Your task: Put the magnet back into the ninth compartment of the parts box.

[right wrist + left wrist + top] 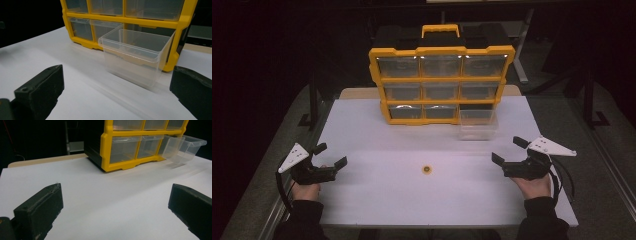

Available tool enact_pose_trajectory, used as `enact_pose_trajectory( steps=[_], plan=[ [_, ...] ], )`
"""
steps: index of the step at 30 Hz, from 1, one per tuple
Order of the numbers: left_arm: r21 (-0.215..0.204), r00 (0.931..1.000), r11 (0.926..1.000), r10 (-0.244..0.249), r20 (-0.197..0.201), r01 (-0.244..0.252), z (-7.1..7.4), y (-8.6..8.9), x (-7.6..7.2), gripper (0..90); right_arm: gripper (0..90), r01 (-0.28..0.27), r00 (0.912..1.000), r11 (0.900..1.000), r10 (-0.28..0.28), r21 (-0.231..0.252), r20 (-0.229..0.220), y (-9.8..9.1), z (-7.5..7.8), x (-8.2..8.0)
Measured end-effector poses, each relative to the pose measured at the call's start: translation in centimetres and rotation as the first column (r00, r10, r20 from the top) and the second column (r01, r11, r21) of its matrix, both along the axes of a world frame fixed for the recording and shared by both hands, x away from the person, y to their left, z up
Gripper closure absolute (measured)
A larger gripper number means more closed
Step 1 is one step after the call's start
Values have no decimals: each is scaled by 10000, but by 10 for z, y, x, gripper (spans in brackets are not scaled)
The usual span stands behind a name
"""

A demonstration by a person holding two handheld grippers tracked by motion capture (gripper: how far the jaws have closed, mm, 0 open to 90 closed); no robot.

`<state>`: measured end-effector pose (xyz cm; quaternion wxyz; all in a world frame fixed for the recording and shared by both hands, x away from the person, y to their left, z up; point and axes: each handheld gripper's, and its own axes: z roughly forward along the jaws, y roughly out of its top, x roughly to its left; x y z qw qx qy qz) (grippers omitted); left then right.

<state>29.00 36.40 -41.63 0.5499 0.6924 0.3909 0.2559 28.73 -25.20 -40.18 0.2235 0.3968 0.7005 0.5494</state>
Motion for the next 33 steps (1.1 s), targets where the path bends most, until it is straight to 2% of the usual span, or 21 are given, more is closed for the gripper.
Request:
enact_pose_trajectory(
  steps=[8, 14, 19, 24, 33],
  plan=[
    [254, 10000, 9996, 74, 26, -75, -2, -4, 0, 0, 0, -13, 10000, 10000, 14, -78, 83, 2, 1, -2],
    [286, 10000, 9996, 84, -42, -82, -4, -6, 1, 0, 0, 18, 10000, 9999, -19, -133, -70, 5, 0, -1],
    [272, 9999, 9996, 108, -5, -108, -5, -6, 1, 0, 0, -209, 9998, 9989, 206, -427, -85, 14, 4, 2],
    [157, 9998, 9997, 195, 27, -196, -4, -5, 1, 0, 0, -410, 9991, 9978, 406, -515, -94, 20, 8, 3],
    [204, 10000, 9998, 70, 5, -70, -5, -6, 1, 0, 0, -753, 9971, 9946, 743, -711, -177, 30, 11, 6]
  ],
)
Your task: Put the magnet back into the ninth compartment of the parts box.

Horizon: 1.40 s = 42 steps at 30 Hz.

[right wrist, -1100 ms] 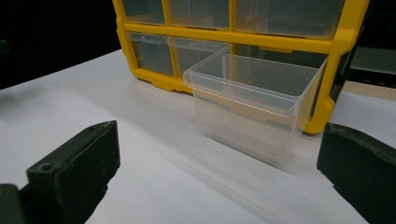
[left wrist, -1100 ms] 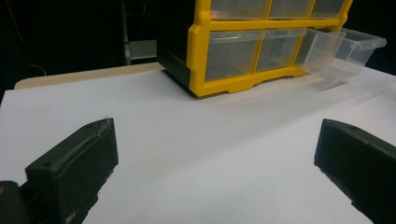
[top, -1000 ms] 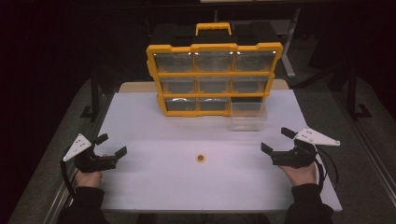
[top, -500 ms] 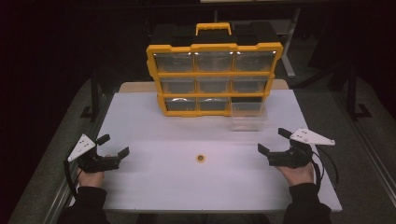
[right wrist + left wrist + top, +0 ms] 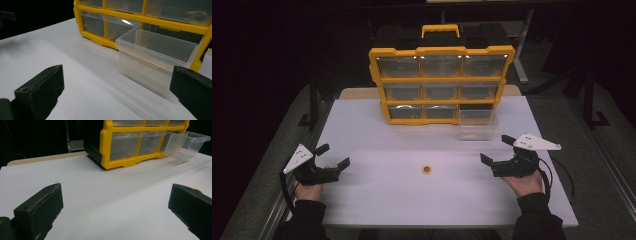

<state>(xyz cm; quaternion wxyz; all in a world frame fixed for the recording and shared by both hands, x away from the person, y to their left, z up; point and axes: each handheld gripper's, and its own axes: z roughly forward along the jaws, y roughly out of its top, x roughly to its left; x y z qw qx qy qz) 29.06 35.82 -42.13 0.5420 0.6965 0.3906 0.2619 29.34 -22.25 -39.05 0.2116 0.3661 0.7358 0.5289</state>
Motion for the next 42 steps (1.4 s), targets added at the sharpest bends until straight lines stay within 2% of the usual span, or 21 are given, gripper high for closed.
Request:
enact_pose_trajectory(
  steps=[6, 9, 20, 32, 42],
  plan=[
    [103, 9997, 9997, 223, 36, -223, -1, 1, -1, 0, 0, -84, 10000, 9998, 85, -190, 50, 5, 1, 2],
    [-77, 9996, 9996, 269, 43, -268, -1, 2, -1, 0, 0, -183, 9998, 9995, 182, -259, -48, 8, 0, 4],
    [-57, 9996, 9996, 279, 60, -278, -1, 3, -1, 0, 0, -605, 9980, 9968, 593, -521, -240, 23, 0, 9],
    [-92, 9998, 9998, 200, 3, -200, -2, 2, 0, 0, 0, -1274, 9899, 9894, 1225, -691, -709, 43, -5, 15],
    [-102, 9995, 9994, 317, 61, -317, -1, 3, 0, 0, 0, -1587, 9846, 9848, 1526, -707, -850, 55, -8, 18]
  ],
)
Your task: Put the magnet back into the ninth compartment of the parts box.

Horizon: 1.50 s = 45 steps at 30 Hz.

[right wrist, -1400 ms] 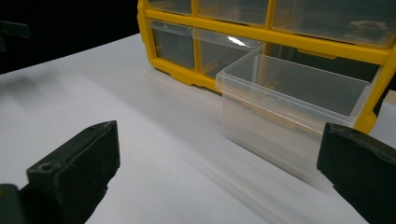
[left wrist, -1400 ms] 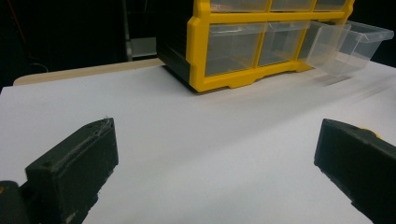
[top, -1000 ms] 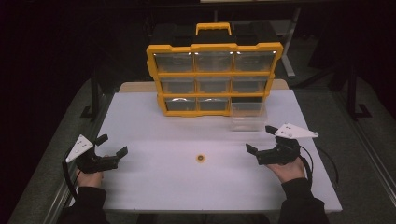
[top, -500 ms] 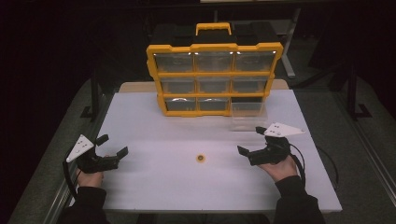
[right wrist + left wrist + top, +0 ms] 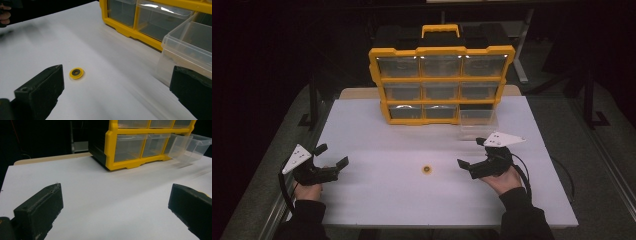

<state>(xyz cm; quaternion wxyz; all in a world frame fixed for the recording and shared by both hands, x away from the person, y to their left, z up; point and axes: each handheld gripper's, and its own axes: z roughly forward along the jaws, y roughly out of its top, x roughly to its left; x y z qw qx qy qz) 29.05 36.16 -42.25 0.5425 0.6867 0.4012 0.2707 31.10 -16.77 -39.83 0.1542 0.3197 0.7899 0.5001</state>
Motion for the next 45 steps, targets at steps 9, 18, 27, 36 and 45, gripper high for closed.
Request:
enact_pose_trajectory(
  steps=[9, 18, 27, 36, 45],
  plan=[
    [17, 10000, 10000, -24, 4, 24, 0, 0, 0, 0, 0, -213, 9996, 9998, 213, 2, -182, 8, 0, 2],
    [43, 10000, 10000, -37, -41, 38, 0, -1, 0, 0, 0, -525, 9983, 9985, 521, -184, -245, 19, 1, 5],
    [63, 10000, 10000, -64, -46, 64, 0, -1, 0, 0, 0, -796, 9965, 9963, 787, -339, -265, 31, 3, 9],
    [49, 10000, 10000, -67, -40, 67, 0, -1, 1, 0, 0, -1196, 9921, 9912, 1172, -573, -446, 44, 3, 12],
    [84, 9999, 9999, -118, -60, 119, -1, -2, 1, 0, 0, -1525, 9874, 9856, 1487, -735, -548, 57, 3, 17]
  ],
)
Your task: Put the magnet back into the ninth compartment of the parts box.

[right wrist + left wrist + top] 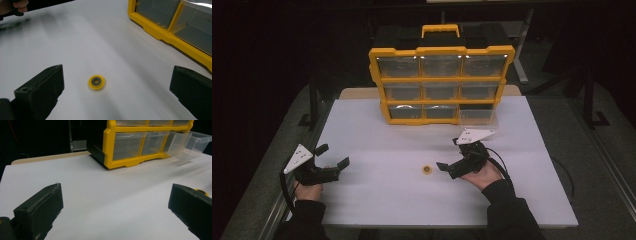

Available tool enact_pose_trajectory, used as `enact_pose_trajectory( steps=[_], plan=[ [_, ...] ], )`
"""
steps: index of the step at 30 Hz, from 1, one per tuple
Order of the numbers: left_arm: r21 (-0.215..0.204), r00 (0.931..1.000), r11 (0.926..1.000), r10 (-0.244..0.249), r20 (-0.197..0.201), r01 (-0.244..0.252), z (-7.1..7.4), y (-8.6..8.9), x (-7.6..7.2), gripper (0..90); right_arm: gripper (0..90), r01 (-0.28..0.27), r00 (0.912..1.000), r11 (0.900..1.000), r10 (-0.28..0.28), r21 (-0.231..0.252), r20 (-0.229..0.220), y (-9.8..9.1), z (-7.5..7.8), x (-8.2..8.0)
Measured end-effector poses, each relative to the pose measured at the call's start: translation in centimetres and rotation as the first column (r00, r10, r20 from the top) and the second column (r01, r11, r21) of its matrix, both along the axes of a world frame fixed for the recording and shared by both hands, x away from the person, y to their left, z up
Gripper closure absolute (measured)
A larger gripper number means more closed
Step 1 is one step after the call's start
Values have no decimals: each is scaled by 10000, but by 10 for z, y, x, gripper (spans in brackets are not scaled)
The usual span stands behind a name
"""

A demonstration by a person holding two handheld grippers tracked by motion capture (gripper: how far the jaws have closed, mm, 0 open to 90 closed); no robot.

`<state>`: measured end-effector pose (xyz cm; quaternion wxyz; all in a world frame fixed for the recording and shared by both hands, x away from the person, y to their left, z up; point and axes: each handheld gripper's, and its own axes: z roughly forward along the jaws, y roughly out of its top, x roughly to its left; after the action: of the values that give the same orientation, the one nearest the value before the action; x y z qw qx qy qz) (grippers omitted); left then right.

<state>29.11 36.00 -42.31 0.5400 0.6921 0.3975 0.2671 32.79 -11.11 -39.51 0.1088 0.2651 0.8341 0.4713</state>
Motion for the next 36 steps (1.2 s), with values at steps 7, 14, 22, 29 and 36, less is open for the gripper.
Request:
enact_pose_trajectory(
  steps=[7, 14, 22, 29, 36],
  plan=[
    [8, 10000, 10000, -8, 2, 8, 0, 0, 0, 0, 0, -225, 9997, 9995, 223, -204, -113, 10, -2, 3],
    [11, 10000, 10000, -12, 5, 12, 0, 0, 0, 0, 0, -404, 9989, 9989, 398, -236, -236, 17, -5, 4],
    [30, 10000, 10000, -42, 6, 42, 0, 0, 0, 0, 0, -602, 9977, 9974, 588, -393, -341, 26, -8, 7],
    [35, 10000, 10000, -49, 12, 49, 0, -1, 0, 0, 0, -776, 9963, 9951, 750, -612, -425, 34, -11, 9],
    [28, 10000, 10000, -54, 17, 54, 0, -1, 0, 0, 0, -893, 9947, 9932, 852, -741, -569, 40, -15, 10]
  ],
)
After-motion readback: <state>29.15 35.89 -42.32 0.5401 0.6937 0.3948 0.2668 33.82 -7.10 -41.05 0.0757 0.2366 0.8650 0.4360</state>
